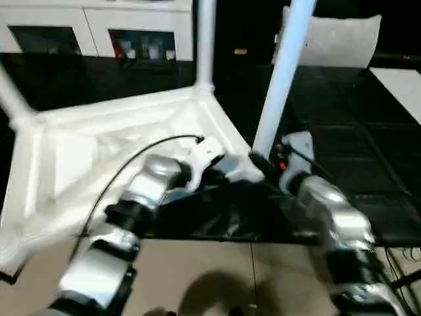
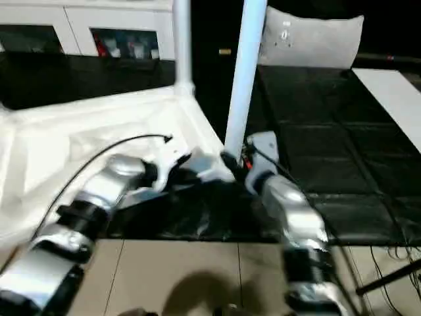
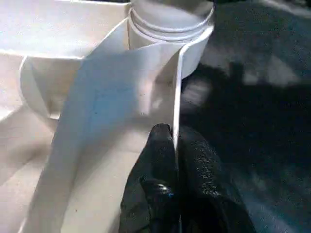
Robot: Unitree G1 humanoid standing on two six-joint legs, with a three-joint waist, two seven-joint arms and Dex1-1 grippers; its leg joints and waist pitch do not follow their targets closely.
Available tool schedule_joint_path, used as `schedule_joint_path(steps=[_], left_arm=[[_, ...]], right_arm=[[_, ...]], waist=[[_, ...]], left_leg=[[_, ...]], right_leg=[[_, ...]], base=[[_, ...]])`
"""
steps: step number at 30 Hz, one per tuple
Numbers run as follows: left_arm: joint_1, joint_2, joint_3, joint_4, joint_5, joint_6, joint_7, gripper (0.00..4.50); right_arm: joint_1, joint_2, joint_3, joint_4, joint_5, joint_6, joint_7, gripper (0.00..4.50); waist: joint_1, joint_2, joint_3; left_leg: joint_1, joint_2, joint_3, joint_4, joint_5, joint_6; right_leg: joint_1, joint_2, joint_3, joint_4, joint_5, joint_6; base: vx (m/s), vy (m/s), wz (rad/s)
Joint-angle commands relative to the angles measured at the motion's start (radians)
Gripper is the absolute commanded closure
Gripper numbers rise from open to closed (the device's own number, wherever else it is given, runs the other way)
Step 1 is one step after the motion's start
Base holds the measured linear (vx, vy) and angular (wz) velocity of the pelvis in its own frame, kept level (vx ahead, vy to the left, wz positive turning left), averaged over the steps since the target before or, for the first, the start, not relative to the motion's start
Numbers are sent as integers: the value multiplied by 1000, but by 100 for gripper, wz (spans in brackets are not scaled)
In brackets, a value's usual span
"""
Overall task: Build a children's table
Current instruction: Rotate leg to tighten
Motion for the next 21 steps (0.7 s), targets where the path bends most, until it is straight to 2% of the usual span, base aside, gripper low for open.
schedule_joint_path(steps=[1,3,4,7,8,11,13,14,15,17,21], left_arm=[[-52,-88,16,-56,-33,-24,91,450],[-45,-103,8,-67,-17,-26,123,450],[-44,-103,8,-67,-17,-26,123,450],[-42,-104,1,-68,-1,-29,141,450],[-43,-95,-5,-64,5,-32,145,450],[-42,-74,-13,-56,14,-42,136,450],[-39,-61,-14,-55,17,-51,123,450],[-31,-32,-19,-56,17,-66,81,450],[-29,-25,-21,-56,17,-70,72,450],[-21,0,-31,-55,20,-88,34,450],[-6,51,-63,-45,28,-144,-56,450]], right_arm=[[-10,87,86,46,13,-5,2,254],[-15,106,81,53,3,-22,-32,186],[-15,106,81,53,3,-22,-33,186],[-4,116,77,34,-7,-30,-52,164],[8,114,73,20,-10,-37,-57,149],[29,93,71,-3,-10,-53,-41,127],[47,67,75,-22,-10,-72,-17,102],[91,1,77,-73,10,-93,72,92],[100,-13,76,-83,16,-96,92,80],[129,-62,67,-116,36,-100,158,70],[161,-158,41,-155,69,-103,275,26]], waist=[[5,-1,-80],[8,0,-80],[10,4,-80],[11,5,-80],[12,10,-80],[10,9,-81],[10,8,-81],[10,7,-82],[12,6,-80],[12,7,-81],[17,6,-79]], left_leg=[[13,85,-54,-68,-83,61],[14,84,-52,-67,-78,73],[13,85,-52,-68,-76,75],[14,86,-54,-70,-85,78],[15,86,-54,-69,-88,76],[12,87,-55,-70,-97,75],[11,86,-55,-69,-99,79],[10,85,-55,-69,-100,84],[9,83,-53,-67,-100,93],[9,86,-53,-67,-98,104],[9,86,-54,-67,-97,105]], right_leg=[[60,-118,76,-85,-203,-205],[59,-118,78,-85,-184,-205],[60,-118,78,-84,-176,-203],[61,-119,78,-84,-177,-203],[61,-119,78,-84,-179,-203],[64,-120,78,-83,-171,-202],[65,-120,78,-83,-166,-201],[66,-121,78,-85,-165,-200],[69,-118,79,-85,-162,-192],[66,-119,78,-85,-159,-197],[65,-119,78,-86,-186,-191]], base=[[0,0,0],[0,0,0],[0,0,0],[0,0,0],[0,0,0],[0,0,0],[0,0,0],[0,0,0],[0,0,0],[0,0,0],[0,0,0]])
